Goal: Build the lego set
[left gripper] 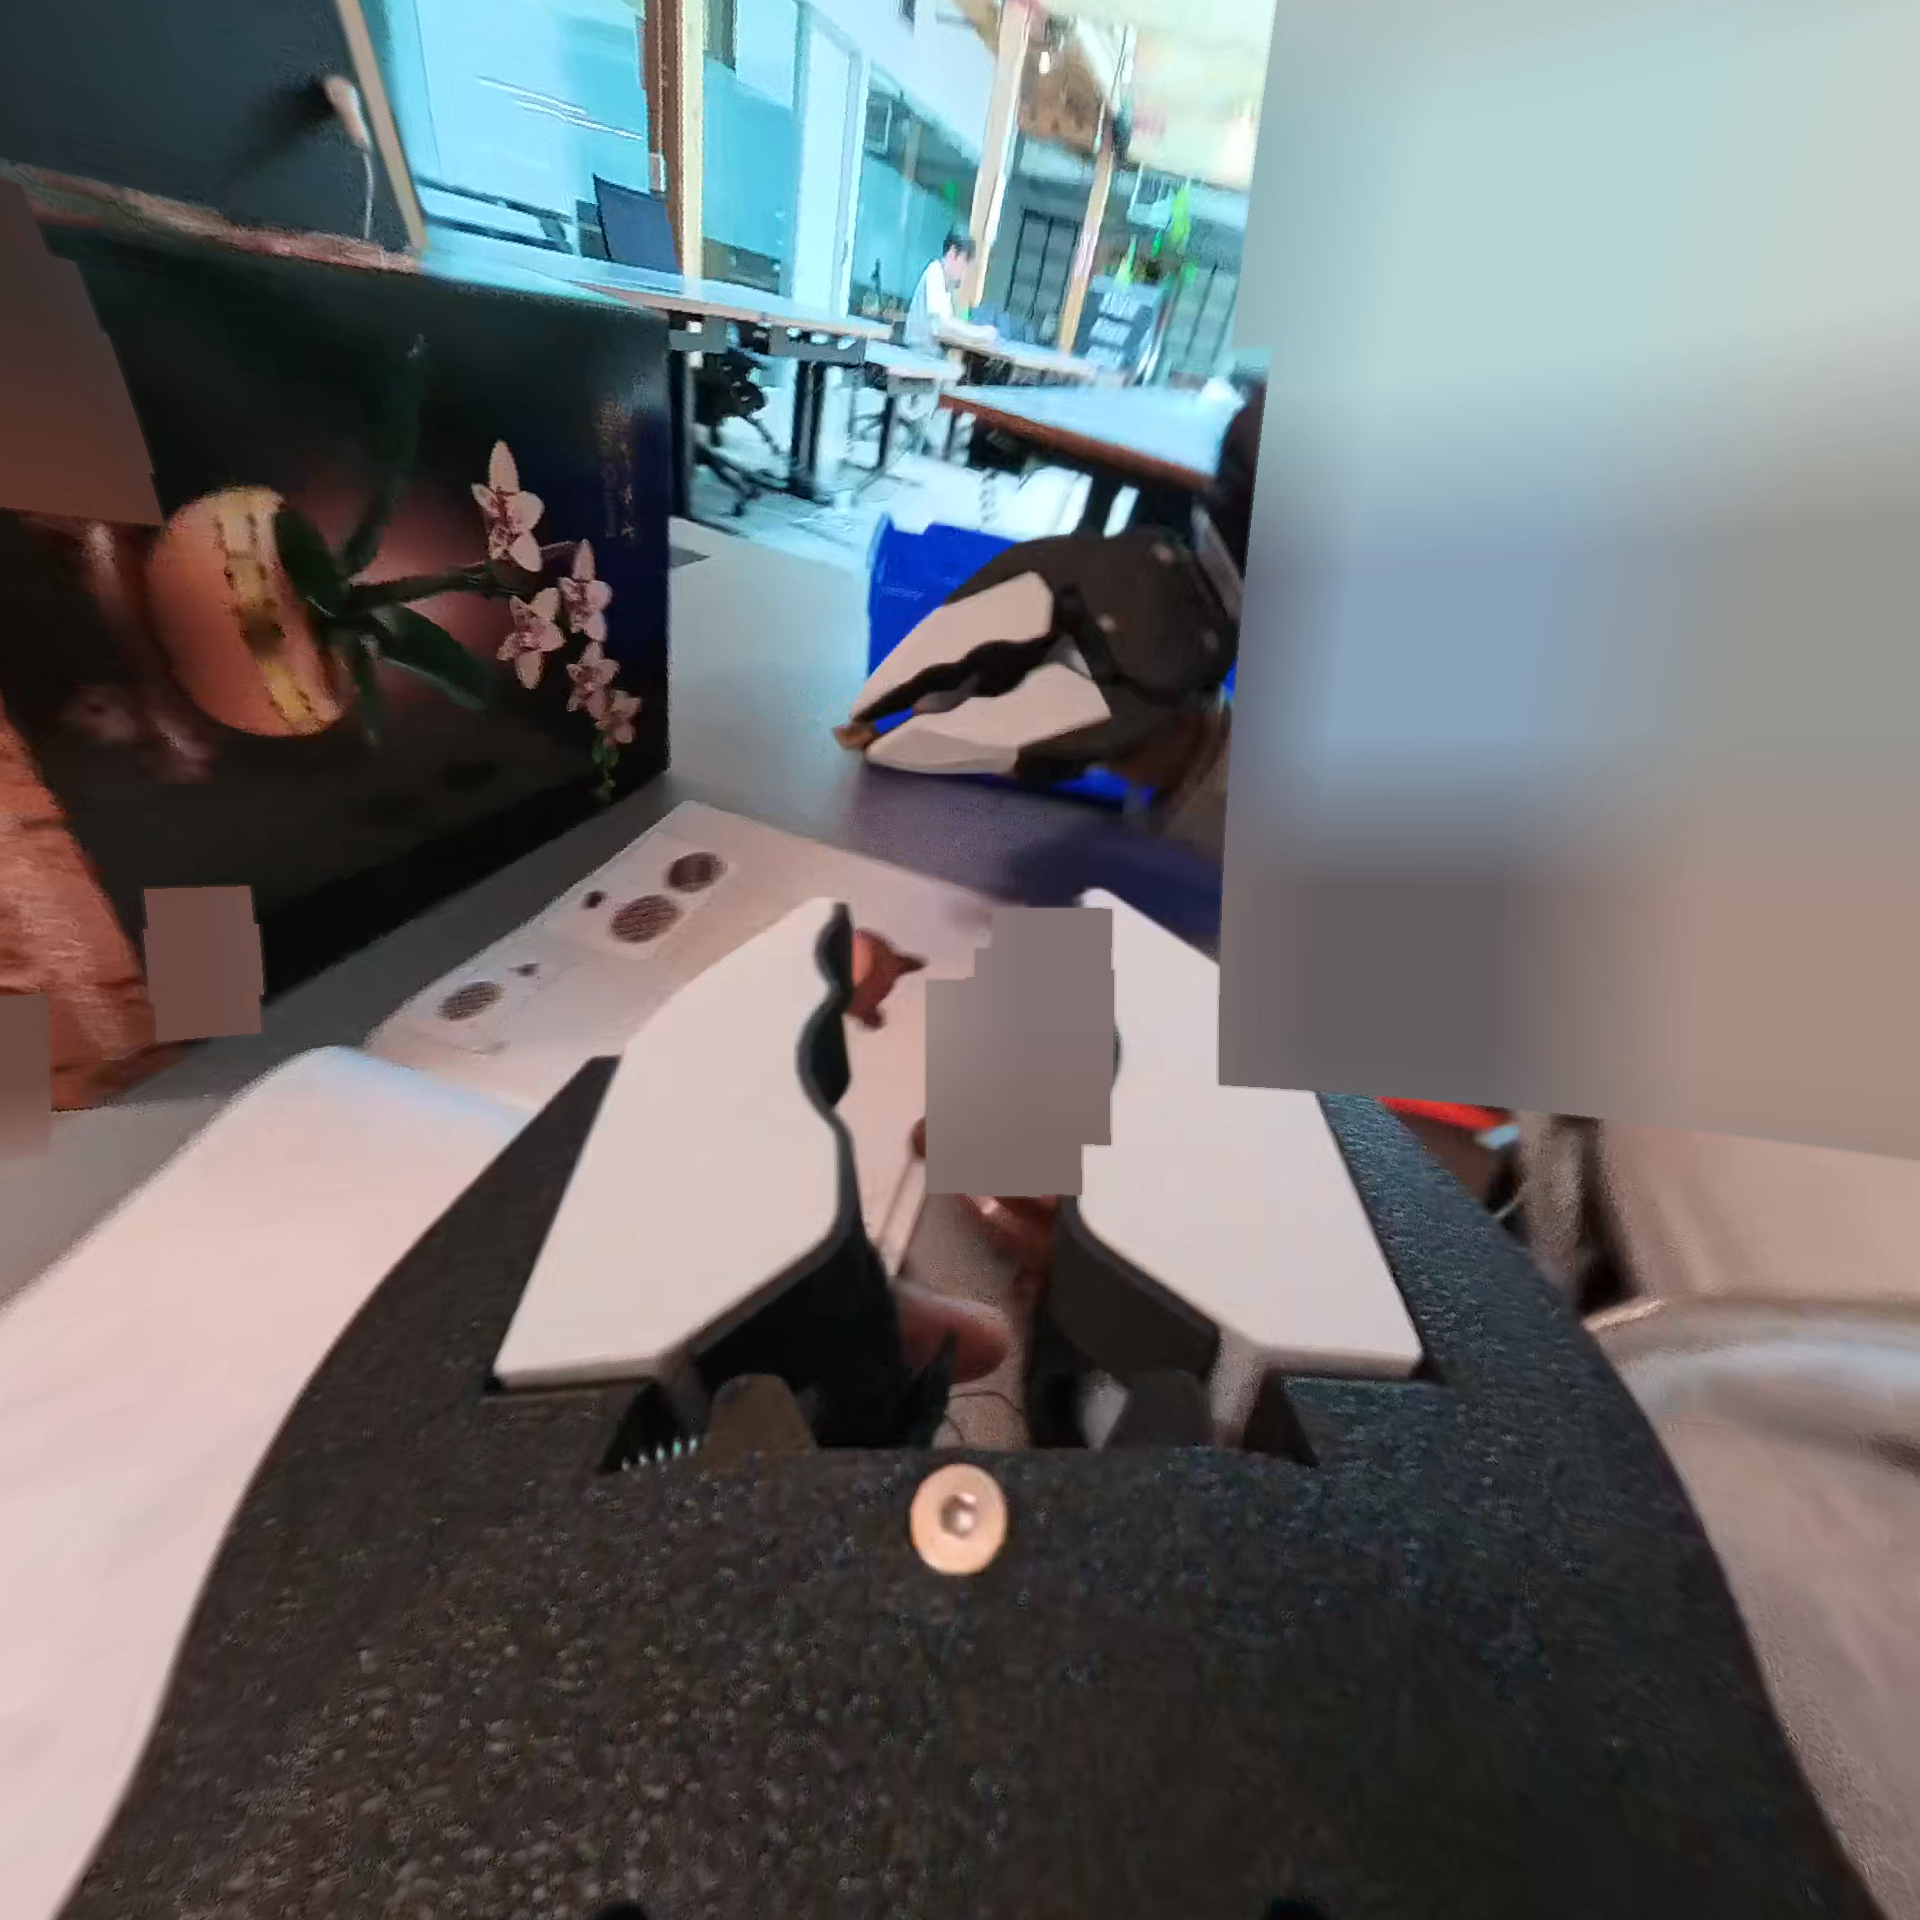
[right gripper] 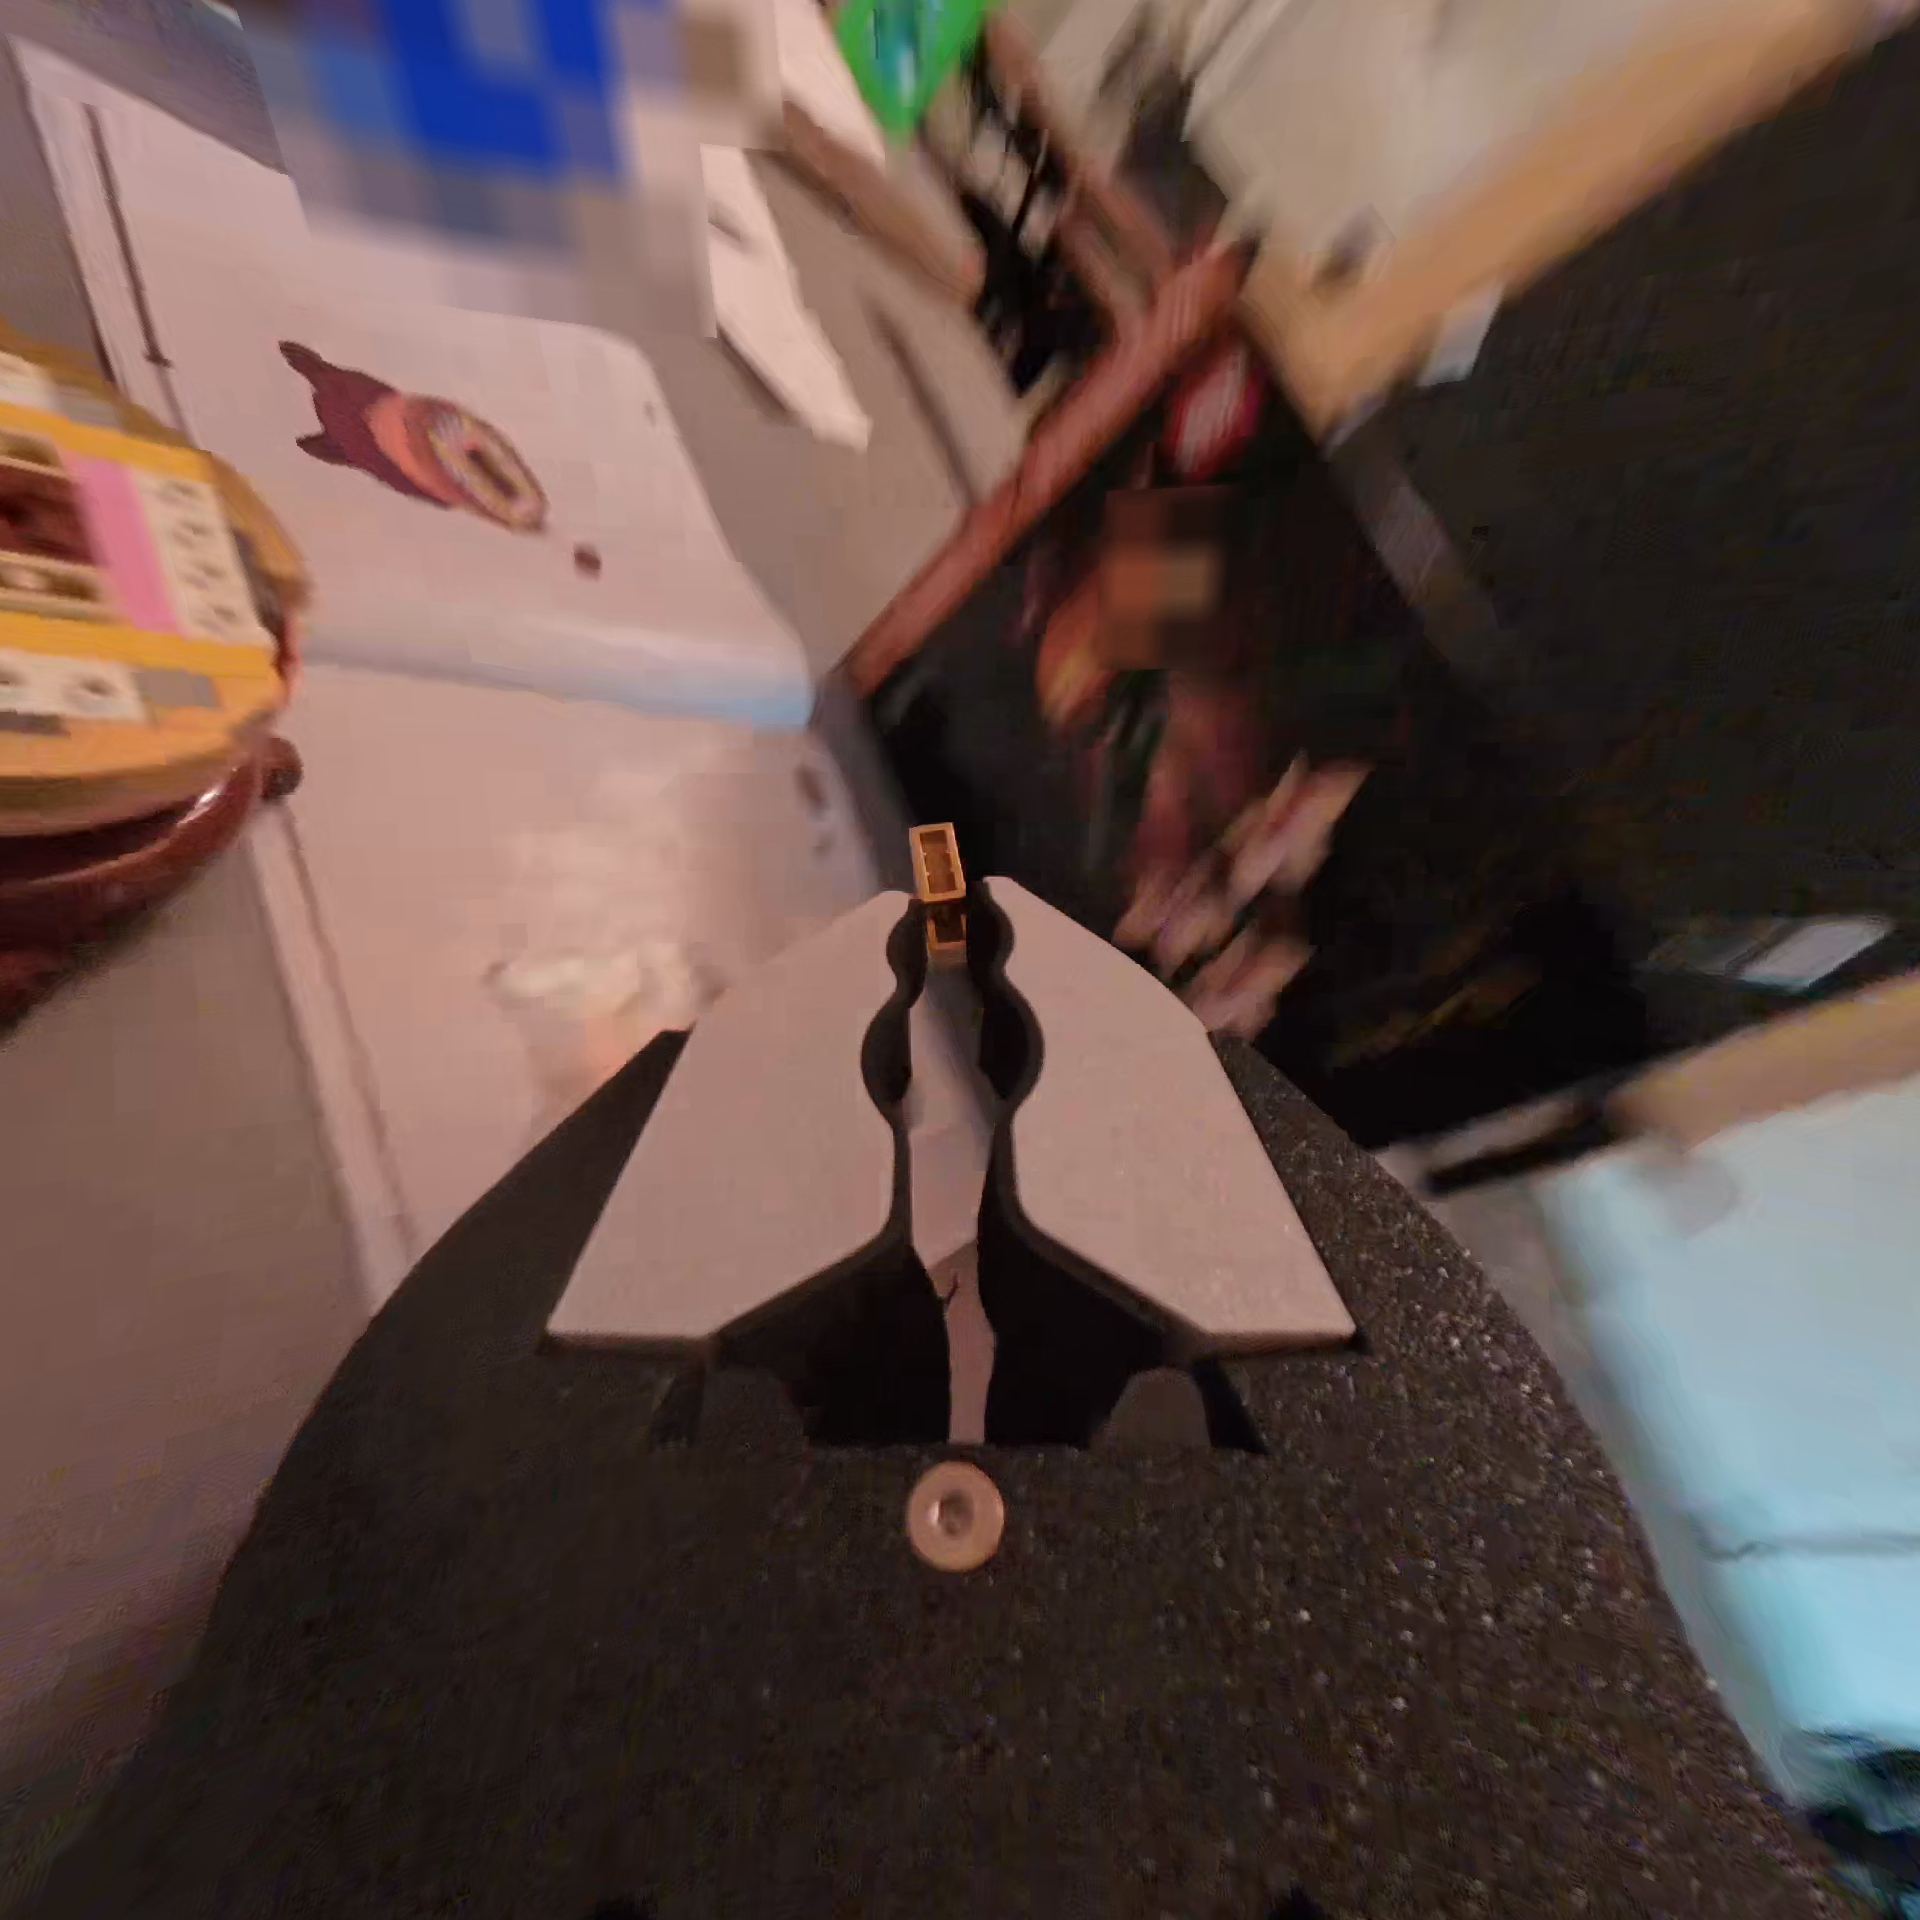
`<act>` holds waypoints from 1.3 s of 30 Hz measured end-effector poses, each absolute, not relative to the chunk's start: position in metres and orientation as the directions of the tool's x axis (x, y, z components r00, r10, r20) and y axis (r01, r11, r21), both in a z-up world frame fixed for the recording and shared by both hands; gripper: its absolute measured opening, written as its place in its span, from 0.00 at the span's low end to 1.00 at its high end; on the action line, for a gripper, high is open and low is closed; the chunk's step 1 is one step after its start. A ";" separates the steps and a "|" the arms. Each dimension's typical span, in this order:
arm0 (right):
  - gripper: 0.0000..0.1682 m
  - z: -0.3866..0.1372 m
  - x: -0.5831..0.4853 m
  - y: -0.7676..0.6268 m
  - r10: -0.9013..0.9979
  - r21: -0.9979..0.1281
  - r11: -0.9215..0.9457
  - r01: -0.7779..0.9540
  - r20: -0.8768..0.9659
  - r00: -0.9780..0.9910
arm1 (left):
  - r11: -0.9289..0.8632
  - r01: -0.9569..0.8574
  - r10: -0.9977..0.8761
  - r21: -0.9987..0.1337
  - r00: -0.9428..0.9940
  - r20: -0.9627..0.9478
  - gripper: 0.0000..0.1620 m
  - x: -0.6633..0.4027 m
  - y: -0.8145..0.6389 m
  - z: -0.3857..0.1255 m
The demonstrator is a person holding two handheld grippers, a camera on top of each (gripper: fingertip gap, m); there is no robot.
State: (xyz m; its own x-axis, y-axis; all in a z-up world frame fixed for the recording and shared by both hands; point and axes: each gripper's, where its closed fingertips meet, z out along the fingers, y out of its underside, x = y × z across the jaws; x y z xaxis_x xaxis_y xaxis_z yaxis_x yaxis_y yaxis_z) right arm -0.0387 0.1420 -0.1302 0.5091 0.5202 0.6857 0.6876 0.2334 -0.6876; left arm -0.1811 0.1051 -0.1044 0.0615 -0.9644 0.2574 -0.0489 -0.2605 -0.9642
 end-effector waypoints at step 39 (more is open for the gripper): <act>0.13 -0.057 -0.126 0.089 0.800 -0.986 0.156 -0.056 0.093 0.593 | -0.626 0.160 -0.760 -0.763 -0.345 0.551 0.04 -0.150 0.090 -0.048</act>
